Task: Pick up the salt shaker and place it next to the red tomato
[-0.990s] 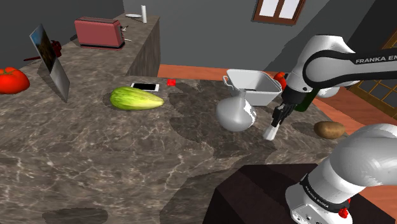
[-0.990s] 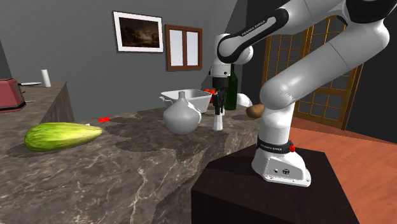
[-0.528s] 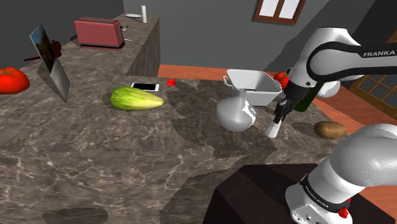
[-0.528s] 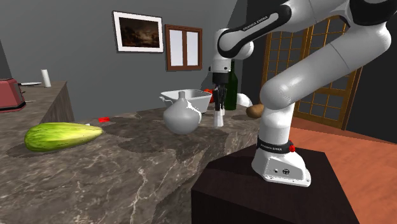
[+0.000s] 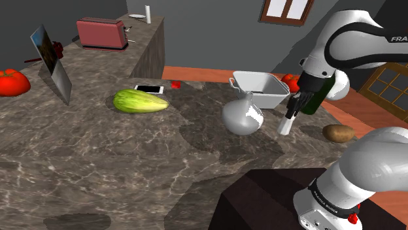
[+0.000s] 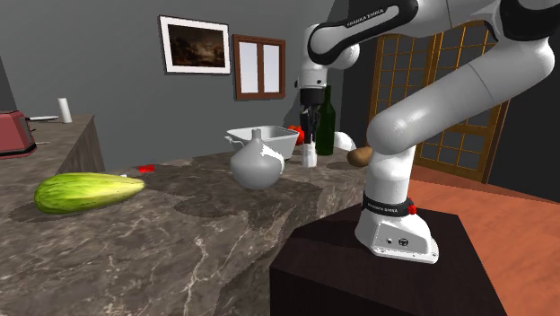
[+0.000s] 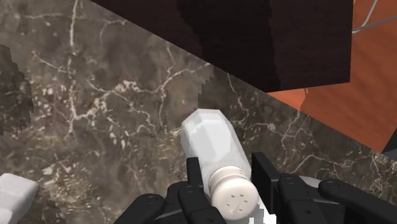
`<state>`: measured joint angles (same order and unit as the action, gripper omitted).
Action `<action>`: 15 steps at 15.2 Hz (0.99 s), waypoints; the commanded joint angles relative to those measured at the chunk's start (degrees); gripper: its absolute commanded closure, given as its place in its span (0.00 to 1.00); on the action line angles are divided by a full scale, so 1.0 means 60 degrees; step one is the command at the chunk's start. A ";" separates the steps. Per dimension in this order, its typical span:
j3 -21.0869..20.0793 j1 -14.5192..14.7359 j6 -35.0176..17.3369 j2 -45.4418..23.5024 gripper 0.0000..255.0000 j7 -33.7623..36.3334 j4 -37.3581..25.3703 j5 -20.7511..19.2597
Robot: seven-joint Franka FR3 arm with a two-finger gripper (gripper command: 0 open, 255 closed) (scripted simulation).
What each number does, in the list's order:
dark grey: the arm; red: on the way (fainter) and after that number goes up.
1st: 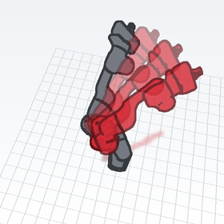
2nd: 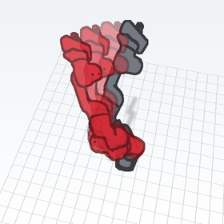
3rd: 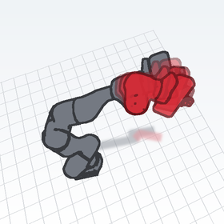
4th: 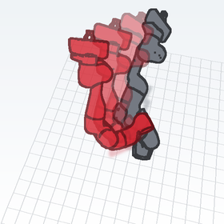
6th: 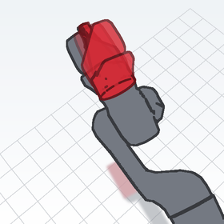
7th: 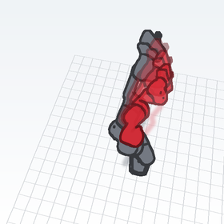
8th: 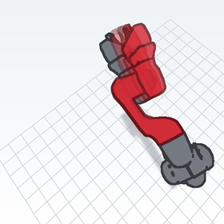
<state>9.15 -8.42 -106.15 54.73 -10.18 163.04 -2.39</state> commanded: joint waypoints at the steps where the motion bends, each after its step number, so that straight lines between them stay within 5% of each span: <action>1: -0.0018 0.0013 0.0257 0.0005 1.00 0.0008 -0.0246 0.0019; 15: -0.0196 0.0119 0.2038 -0.0002 1.00 0.0129 -0.2043 0.0185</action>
<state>8.11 -7.78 -94.72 54.80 -9.52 151.65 -1.40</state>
